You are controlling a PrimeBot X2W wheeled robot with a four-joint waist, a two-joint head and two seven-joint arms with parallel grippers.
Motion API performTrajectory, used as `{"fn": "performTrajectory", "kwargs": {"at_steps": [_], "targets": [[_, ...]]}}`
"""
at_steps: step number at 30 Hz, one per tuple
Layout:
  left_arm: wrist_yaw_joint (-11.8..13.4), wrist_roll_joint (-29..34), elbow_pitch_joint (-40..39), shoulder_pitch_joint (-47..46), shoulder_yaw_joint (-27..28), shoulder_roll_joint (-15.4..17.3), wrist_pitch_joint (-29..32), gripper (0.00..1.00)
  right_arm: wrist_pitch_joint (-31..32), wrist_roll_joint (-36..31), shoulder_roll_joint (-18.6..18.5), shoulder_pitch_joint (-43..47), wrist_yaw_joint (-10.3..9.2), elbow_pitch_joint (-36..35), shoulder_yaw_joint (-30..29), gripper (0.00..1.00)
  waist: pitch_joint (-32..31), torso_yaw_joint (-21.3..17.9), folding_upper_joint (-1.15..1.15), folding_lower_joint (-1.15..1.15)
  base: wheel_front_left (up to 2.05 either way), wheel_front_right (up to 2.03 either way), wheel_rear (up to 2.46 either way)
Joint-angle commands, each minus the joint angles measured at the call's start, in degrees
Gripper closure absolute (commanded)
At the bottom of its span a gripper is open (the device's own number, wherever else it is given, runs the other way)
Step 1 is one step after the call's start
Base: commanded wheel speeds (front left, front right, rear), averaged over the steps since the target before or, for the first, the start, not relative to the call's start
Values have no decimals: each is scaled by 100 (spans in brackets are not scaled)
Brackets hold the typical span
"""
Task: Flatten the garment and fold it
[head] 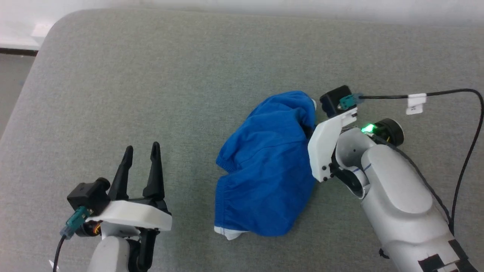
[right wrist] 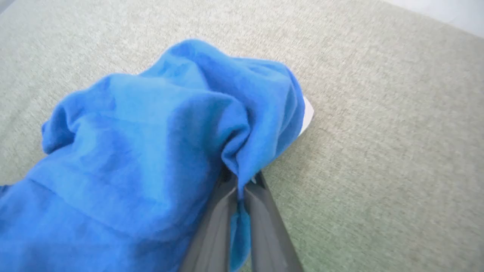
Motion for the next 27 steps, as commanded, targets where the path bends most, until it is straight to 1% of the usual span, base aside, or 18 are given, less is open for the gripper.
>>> {"fn": "performTrajectory", "kwargs": {"at_steps": [1, 4, 7, 8, 11, 13, 15, 18, 19, 21, 22, 23, 27], "targets": [[-60, 54, 57, -6, 13, -27, -27, 0, -273, 130, -7, -89, -5, -109, -123, 100, -224, -240, -1, -1, 0, 0, 0], [-86, 86, 88, 41, 35, -34, -27, 0, -598, 182, -7, -34, -5, -331, -401, 100, -390, -389, -1, -1, 0, 0, 0], [-103, 78, 123, 72, 27, -46, -27, 0, -830, 77, -7, 262, -5, -748, -924, 100, -547, -458, -1, -1, 0, 0, 0], [-103, 78, 123, 72, 27, -46, -27, 0, -830, 77, -7, 262, -5, -748, -924, 100, -547, -458, -1, -1, 0, 0, 0], [-119, 76, 156, 61, -56, -56, -27, 0, -848, -146, -7, 947, -5, -1479, -1661, 100, -633, -461, -1, -1, 0, 0, 0], [-126, 73, 184, 67, -97, -60, -27, 0, -714, -254, -7, 1585, -5, -2053, -2074, 100, -692, -479, -1, -1, 0, 0, 0], [-132, 60, 205, 81, -123, -63, -27, 0, -502, -200, -7, 2285, -5, -2585, -2347, 100, -732, -505, -1, -1, 0, 0, 0], [-138, 30, 254, 135, -123, -63, -27, 0, -121, 108, -7, 3247, -5, -3069, -2374, 100, -805, -587, -1, -1, 0, 0, 0], [-140, 17, 284, 158, -130, -64, -27, 0, -10, 151, -7, 3505, -5, -3154, -2303, 100, -828, -615, -1, -1, 0, 0, 0], [-143, -26, 379, 200, -163, -61, -23, 0, 67, 487, -7, 3855, -5, -3233, -2226, 100, -876, -684, -1, -1, 0, 0, 0], [-145, -69, 431, 216, -186, -62, -7, 0, 17, 579, -7, 3957, -5, -3239, -2241, 70, -914, -714, -1, -1, 0, 0, 0], [-147, -121, 469, 218, -216, -64, 26, 0, -41, 591, -7, 4028, -5, -3246, -2267, 0, -938, -735, -1, -1, 0, 0, 0], [-155, -288, 513, 46, -437, -68, 322, 0, -412, 778, -7, 4114, -5, -3347, -2628, 0, -1014, -789, -1, -1, 0, 0, 0]]}}
